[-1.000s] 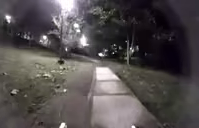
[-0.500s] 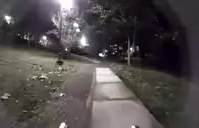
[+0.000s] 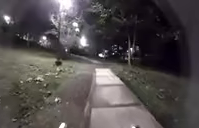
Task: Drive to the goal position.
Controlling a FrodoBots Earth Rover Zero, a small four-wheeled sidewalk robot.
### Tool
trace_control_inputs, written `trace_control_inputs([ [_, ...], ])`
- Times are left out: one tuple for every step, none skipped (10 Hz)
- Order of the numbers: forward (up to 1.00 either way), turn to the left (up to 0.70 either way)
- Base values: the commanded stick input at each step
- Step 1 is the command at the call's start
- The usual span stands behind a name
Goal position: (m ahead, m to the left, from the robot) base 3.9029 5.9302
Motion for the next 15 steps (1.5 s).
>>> trace_control_inputs([
  [0.45,0.0],
  [0.45,0.0],
  [0.45,0.0],
  [0.45,0.0],
  [0.45,0.0],
  [0.45,0.0],
  [0.45,0.0],
  [0.45,0.0],
  [0.45,0.0],
  [0.45,0.0],
  [0.45,0.0],
  [0.45,0.0],
  [0.45,0.0],
  [0.45,0.0],
  [0.45,0.02],
])
